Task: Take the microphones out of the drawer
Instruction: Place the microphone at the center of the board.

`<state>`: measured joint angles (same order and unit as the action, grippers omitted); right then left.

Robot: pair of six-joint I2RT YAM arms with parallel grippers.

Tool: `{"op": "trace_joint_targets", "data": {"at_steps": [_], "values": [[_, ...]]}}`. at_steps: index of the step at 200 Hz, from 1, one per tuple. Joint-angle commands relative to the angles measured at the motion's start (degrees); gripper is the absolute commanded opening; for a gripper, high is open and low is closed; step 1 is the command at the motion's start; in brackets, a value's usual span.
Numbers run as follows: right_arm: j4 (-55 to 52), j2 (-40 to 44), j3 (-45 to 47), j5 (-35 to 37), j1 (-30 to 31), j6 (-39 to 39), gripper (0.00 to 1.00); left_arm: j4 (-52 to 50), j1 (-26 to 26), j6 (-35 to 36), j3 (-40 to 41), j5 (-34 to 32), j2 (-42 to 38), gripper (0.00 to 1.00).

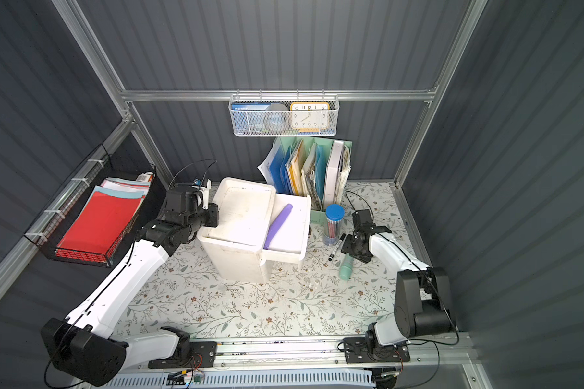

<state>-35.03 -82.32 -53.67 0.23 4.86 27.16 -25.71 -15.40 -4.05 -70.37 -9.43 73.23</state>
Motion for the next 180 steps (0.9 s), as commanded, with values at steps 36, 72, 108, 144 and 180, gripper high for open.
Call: {"op": "trace_joint_targets", "data": {"at_steps": [36, 72, 108, 144, 180], "values": [[-6.8, 16.1, -2.9, -2.3, 0.1, 4.7, 0.63, -3.2, 0.5, -0.1, 3.3, -0.1, 3.8, 0.0], [-3.0, 23.3, -7.1, -9.9, 0.2, 12.3, 0.63, -3.0, 0.4, -0.2, 3.4, 0.0, 4.0, 0.0], [-3.1, 21.6, -15.5, -10.1, 5.6, 17.4, 0.63, -3.0, 0.4, -0.2, 3.3, 0.5, 4.4, 0.0], [-3.4, 14.7, -24.7, -4.6, 17.3, 19.7, 0.62, -3.0, 0.4, -0.1, 3.3, 0.5, 4.6, 0.0], [-3.3, 4.3, -34.2, -2.9, 26.8, 21.6, 0.62, -3.1, 0.5, -0.1, 3.2, 0.5, 4.8, 0.0]]}}
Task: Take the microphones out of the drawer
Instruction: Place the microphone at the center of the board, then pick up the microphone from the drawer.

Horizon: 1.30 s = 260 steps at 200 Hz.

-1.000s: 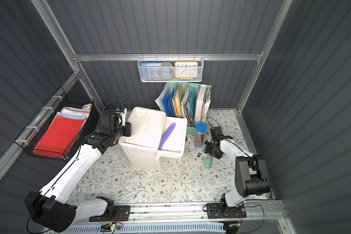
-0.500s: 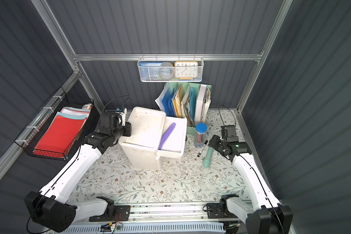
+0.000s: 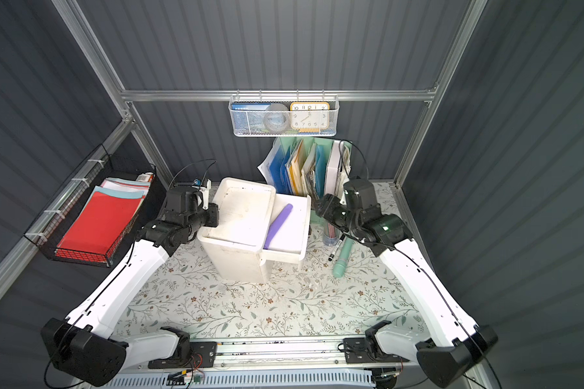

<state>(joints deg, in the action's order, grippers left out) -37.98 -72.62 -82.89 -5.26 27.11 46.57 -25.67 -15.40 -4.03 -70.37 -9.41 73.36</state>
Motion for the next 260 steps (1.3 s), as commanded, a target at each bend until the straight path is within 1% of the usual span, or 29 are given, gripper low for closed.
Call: {"op": "trace_joint_targets", "data": {"at_steps": [1, 14, 34, 69, 87, 119, 142, 194, 260], "values": [[-0.5, -5.7, -5.3, 2.7, 4.9, 2.3, 0.62, -3.2, 0.5, -0.1, 3.3, 0.4, 4.7, 0.0], [-0.3, -9.0, -7.8, 3.9, 7.3, 3.5, 0.62, -3.2, 0.4, -0.1, 3.3, 0.4, 4.6, 0.0], [-0.6, -14.2, -11.1, 4.8, 9.3, 5.0, 0.6, -3.2, 0.4, -0.1, 3.4, 0.4, 4.3, 0.0], [-3.9, -20.6, -15.4, 8.0, 10.6, 8.7, 0.56, -3.0, 0.4, -0.1, 3.7, 0.6, 4.0, 0.0], [-3.9, -21.8, -15.0, 9.2, 10.9, 10.7, 0.56, -3.0, 0.5, -0.1, 3.7, 0.8, 4.0, 0.0], [-1.6, -22.5, -11.7, 10.4, 10.9, 13.4, 0.56, -3.1, 0.5, -0.1, 3.7, 0.8, 3.9, 0.0], [-0.4, -23.8, -10.7, 9.8, 10.9, 14.4, 0.56, -3.1, 0.4, -0.1, 3.7, 0.8, 3.8, 0.0], [3.5, -28.9, -11.0, 4.6, 10.9, 16.2, 0.56, -3.1, 0.5, -0.1, 3.6, 0.8, 3.6, 0.0], [4.2, -33.6, -12.6, 4.9, 11.6, 17.9, 0.56, -3.0, 0.5, -0.2, 3.8, 0.9, 3.2, 0.0]]}}
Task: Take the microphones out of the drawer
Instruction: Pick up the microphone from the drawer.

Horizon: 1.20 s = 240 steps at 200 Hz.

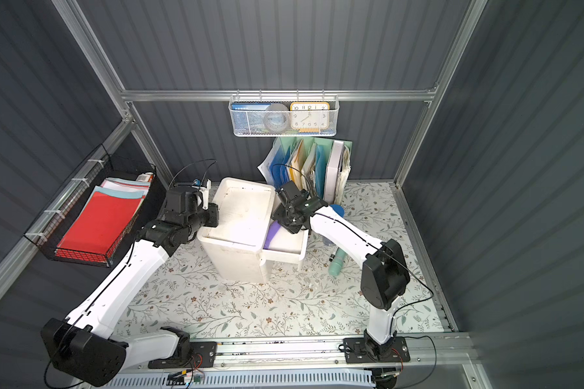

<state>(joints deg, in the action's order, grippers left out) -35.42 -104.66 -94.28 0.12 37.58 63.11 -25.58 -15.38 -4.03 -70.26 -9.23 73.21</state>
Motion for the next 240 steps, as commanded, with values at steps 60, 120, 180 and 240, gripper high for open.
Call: {"op": "trace_joint_targets", "data": {"at_steps": [60, 120, 180, 240], "values": [[2.6, -4.3, -1.3, 0.0, 1.8, 2.0, 0.55, -3.1, 0.4, -0.2, 3.7, 0.7, 2.9, 0.0], [3.3, -5.4, -1.0, 0.0, 2.2, 1.3, 0.37, -3.1, 0.4, -0.3, 3.9, 0.7, 2.9, 0.0], [3.0, -2.1, -0.3, 4.3, 2.3, -2.5, 0.18, -3.0, 0.4, -0.2, 3.9, 0.7, 2.7, 0.0], [1.0, 2.5, -0.6, 10.8, 2.5, -9.3, 0.12, -2.9, 0.4, -0.3, 4.0, 0.7, 2.8, 0.0]]}}
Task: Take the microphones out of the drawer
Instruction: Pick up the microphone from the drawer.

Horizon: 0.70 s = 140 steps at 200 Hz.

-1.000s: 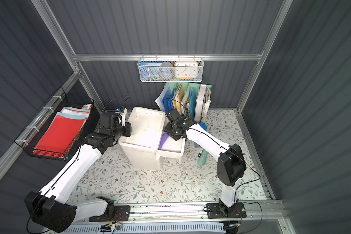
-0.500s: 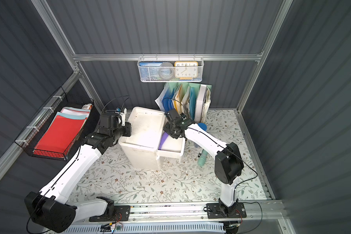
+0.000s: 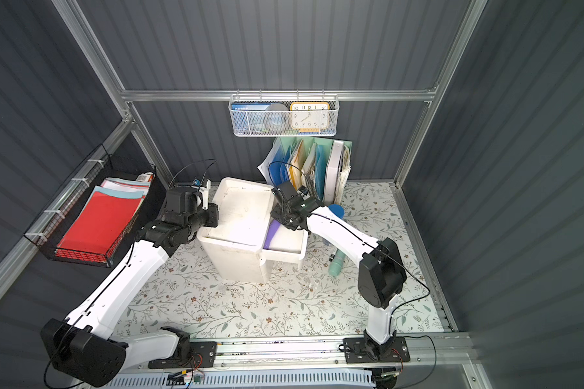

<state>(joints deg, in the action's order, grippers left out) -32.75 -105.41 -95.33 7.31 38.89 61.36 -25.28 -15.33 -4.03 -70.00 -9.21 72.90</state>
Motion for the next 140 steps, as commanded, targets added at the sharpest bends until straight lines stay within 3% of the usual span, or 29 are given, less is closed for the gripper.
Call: {"op": "trace_joint_targets", "data": {"at_steps": [1, 73, 140], "values": [[-1.7, 3.3, 0.4, 3.6, 1.1, -7.6, 0.12, -3.2, 0.4, -0.3, 3.7, 0.7, 3.1, 0.0], [-6.6, 7.8, -3.2, 12.9, 1.2, -18.8, 0.08, -3.0, 0.4, -0.3, 3.7, 0.7, 3.4, 0.0], [-4.5, 16.5, -1.5, 21.8, 1.2, -27.0, 0.05, -3.0, 0.3, -0.4, 3.8, 0.6, 4.0, 0.0]]}}
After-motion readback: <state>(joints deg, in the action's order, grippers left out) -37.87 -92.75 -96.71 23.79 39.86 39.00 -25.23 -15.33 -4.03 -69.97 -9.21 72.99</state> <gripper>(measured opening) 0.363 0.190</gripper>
